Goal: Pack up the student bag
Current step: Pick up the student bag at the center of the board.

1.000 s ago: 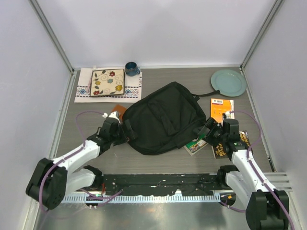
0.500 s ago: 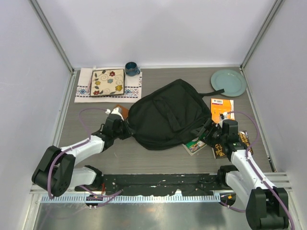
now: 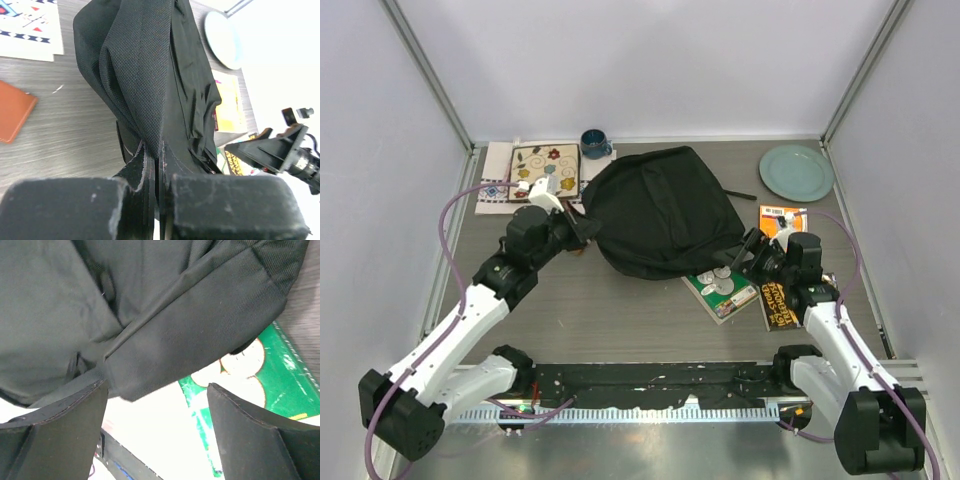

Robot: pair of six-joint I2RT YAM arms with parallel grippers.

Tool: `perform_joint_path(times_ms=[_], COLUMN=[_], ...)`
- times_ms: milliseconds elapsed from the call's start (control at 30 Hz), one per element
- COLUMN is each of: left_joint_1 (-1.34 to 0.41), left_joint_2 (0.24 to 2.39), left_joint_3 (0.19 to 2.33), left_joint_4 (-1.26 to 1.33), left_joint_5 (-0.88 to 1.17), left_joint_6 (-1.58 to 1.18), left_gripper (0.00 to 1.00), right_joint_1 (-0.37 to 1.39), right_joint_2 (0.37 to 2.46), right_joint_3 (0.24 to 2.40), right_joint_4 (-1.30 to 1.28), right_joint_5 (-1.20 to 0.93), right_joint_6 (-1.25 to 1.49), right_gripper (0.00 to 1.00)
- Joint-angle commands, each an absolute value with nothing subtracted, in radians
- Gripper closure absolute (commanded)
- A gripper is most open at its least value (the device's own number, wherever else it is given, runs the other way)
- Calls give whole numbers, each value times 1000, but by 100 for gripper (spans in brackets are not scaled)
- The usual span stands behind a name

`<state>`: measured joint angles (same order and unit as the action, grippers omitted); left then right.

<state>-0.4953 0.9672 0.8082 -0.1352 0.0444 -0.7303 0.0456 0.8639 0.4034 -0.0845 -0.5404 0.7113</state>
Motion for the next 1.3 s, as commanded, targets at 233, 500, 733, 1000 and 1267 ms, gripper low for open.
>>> perform_joint_path(times_ms=[233, 500, 733, 1000, 1267], left_joint_1=[-492, -492, -494, -492, -494], left_joint_2=[1008, 1026, 1026, 1023, 1026], left_joint_3=[972, 1008, 1000, 1002, 1005], left_joint_4=[-207, -233, -244, -255, -261], left_joint_5=[-189, -187, -195, -210, -204], left_joint_6=[-730, -735, -739, -744, -739], left_gripper=[100, 100, 100, 100, 100], right_joint_1=[363, 586, 707, 804, 819], right_joint_2=[799, 879, 1052, 1281, 1411], right_joint_3=[534, 319, 291, 290, 291], right_joint_4=[-253, 222, 523, 770, 867], right_joint_5=[-490, -169, 33, 225, 452], right_joint_6=[535, 736, 788, 876, 865], right_gripper=[11, 10, 9, 9, 7])
